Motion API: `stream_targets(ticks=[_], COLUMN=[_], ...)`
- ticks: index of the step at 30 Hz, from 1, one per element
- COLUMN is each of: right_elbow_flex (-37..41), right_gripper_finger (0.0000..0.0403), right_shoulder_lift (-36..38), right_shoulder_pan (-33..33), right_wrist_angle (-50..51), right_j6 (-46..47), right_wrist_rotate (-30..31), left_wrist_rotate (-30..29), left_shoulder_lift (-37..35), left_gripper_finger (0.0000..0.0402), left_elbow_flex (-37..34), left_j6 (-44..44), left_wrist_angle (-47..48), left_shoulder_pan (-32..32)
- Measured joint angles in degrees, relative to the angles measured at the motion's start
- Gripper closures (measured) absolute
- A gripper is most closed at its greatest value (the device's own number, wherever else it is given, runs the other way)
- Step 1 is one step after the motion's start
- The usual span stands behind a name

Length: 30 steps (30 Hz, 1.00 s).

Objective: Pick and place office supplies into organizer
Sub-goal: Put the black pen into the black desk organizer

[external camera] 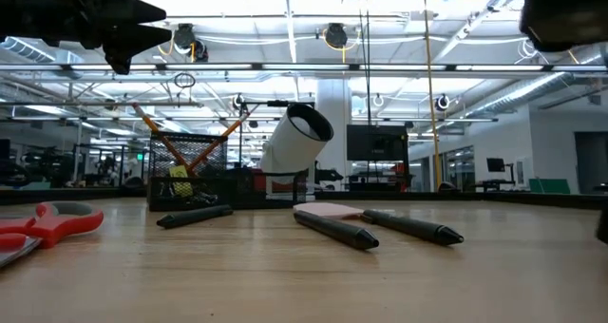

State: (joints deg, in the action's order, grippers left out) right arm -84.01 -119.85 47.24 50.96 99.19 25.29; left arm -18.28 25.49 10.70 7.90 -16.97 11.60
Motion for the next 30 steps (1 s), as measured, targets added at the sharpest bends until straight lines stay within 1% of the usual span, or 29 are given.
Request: stream_targets(ticks=[2, 5, 10, 14, 17, 18, 20, 24, 27, 28, 30], right_elbow_flex=[0.2, 0.1, 0.1, 0.2, 0.2, 0.2, 0.1, 0.1, 0.1, 0.1, 0.1], right_gripper_finger=[0.0348, 0.0348, 0.0348, 0.0348, 0.0348, 0.0348, 0.0348, 0.0348, 0.0348, 0.0348, 0.0348], right_shoulder_lift=[0.0, 0.1, 0.7, 2.4, 5.2, 6.1, 7.6, 9.9, 10.3, 10.3, 10.3], right_shoulder_pan=[0.5, 0.8, 0.9, 1.0, 1.6, 1.9, 2.5, 2.5, 2.5, 2.5, 2.3], right_wrist_angle=[3.8, 9.2, 13.7, 16.4, 16.0, 14.3, 11.4, 10.7, 10.6, 10.6, 11.0], right_j6=[-0.6, -0.9, -3.3, -9.0, -16.6, -21.0, -31.1, -51.8, -65.7, -68.1, -69.6], right_wrist_rotate=[-0.7, 0.1, 5.8, 11.6, 12.0, 11.2, 7.7, -2.1, -6.6, -7.3, -6.8], left_wrist_rotate=[0.0, 0.0, 0.0, 0.0, 0.2, 0.3, 0.3, 0.3, 0.3, 0.2, 0.3], left_shoulder_lift=[0.0, 0.0, 0.0, 0.0, 0.0, 0.0, 0.0, 0.0, 0.0, 0.0, 0.0], left_gripper_finger=[0.0215, 0.0215, 0.0215, 0.0215, 0.0215, 0.0215, 0.0215, 0.0215, 0.0215, 0.0215, 0.0215], left_elbow_flex=[0.0, 0.0, 0.0, 0.0, 0.0, 0.0, 0.0, 0.0, 0.0, 0.0, 0.0], left_j6=[0.1, 0.0, 0.1, 0.1, 0.8, 0.9, 1.0, 1.1, 1.3, 1.3, 1.4], left_wrist_angle=[0.0, 0.0, 0.0, 0.4, 0.6, 0.6, 0.9, 0.9, 1.1, 1.3, 1.5], left_shoulder_pan=[0.0, 0.0, 0.0, 0.0, 0.0, 0.0, 0.0, 0.0, 0.0, 0.0, 0.0])
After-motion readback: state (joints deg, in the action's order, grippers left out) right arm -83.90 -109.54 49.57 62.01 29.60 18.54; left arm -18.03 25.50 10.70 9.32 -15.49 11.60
